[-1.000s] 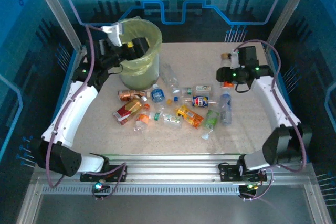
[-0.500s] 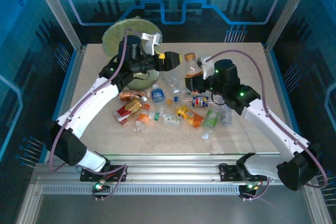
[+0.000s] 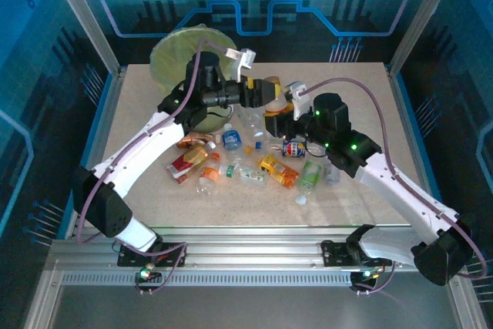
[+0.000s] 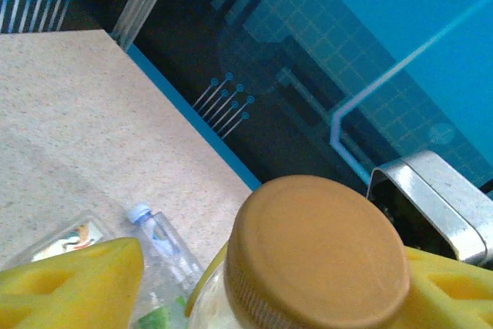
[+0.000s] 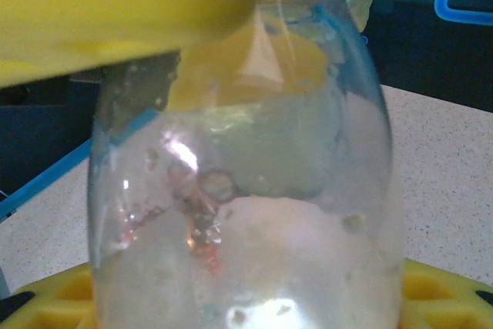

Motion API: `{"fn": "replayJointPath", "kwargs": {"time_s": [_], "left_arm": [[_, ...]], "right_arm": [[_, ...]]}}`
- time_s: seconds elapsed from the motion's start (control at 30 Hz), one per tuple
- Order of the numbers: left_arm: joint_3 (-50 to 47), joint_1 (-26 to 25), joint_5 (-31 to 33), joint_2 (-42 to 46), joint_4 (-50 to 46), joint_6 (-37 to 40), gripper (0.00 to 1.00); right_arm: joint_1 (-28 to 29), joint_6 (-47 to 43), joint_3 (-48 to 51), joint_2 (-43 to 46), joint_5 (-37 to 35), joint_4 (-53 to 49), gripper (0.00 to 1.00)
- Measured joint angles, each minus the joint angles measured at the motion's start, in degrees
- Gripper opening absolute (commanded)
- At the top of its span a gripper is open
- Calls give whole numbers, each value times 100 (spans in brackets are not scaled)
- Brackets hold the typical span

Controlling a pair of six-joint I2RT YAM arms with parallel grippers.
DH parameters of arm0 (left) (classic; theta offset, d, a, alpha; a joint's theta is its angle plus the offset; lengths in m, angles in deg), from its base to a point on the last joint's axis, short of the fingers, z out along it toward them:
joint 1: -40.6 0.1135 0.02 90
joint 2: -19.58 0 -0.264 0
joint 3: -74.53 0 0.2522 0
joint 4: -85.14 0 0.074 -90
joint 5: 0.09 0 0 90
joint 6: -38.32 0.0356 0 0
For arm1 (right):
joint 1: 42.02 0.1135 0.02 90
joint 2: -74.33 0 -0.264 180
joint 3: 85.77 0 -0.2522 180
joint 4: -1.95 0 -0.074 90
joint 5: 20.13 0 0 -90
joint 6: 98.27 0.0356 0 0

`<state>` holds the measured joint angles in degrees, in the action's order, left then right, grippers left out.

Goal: Put the plastic bottles in the bin

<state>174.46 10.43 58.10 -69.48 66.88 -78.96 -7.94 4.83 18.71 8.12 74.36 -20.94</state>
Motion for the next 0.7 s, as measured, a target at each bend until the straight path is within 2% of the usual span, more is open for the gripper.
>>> {"fn": "replayJointPath", "kwargs": {"time_s": [0.2, 0.27, 0.37, 0.43, 0.47, 0.7], "left_arm": [[7, -33, -125, -26, 175, 44, 35], [4, -33, -125, -48, 223, 118, 26], [0, -33, -127, -70, 297, 173, 17], [-17, -33, -107, -70, 354, 125, 14], [-17, -33, -85, -70, 382, 114, 13], [-127, 125, 363, 103, 387, 190, 9]], "right_arm": [[11, 66, 2, -24, -28, 15, 35], [11, 114, 2, -35, -66, 15, 41], [11, 151, 2, -44, -109, 15, 67], [13, 111, 2, -44, -120, 15, 94], [35, 111, 2, -44, -122, 11, 100], [81, 92, 2, 199, -280, -326, 100]]}}
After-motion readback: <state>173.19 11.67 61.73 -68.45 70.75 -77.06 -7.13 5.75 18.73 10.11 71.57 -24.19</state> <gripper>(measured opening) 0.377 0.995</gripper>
